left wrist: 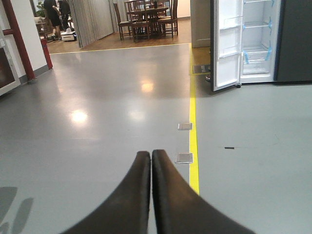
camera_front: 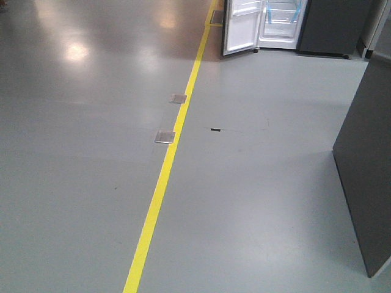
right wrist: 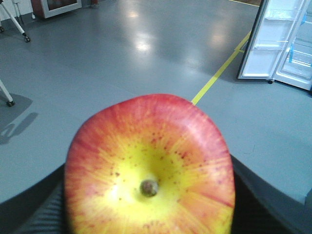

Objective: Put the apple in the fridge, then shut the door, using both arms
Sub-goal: 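Drive the base toward the open white refrigerator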

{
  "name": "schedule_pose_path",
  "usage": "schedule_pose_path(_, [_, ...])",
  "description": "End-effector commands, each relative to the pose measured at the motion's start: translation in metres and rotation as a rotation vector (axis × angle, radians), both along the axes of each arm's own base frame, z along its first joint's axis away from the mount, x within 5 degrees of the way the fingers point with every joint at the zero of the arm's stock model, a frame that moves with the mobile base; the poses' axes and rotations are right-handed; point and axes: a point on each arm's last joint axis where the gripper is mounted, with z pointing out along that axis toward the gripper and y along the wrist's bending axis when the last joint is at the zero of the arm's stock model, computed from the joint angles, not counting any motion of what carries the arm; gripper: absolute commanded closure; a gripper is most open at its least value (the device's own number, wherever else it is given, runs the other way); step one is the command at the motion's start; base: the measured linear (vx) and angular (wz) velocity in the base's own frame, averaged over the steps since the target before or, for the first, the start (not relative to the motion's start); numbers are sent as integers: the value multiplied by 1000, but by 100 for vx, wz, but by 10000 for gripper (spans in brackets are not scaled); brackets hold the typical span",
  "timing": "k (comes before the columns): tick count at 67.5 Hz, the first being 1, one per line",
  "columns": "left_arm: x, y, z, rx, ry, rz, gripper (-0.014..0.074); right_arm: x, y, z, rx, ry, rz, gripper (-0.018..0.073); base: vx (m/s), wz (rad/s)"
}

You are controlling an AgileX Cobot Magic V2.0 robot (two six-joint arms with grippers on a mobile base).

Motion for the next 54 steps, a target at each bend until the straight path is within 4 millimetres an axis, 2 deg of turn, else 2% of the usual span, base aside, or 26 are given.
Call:
schedule_pose_path(1, [0,0,-2,-15,-62,4,602,-3,0,15,26,-104,-9,517,12,5])
schedule_pose_path(54, [0,0,-2,-15,-62,4,602,-3,0,15,27,-106,-9,517,17,-5])
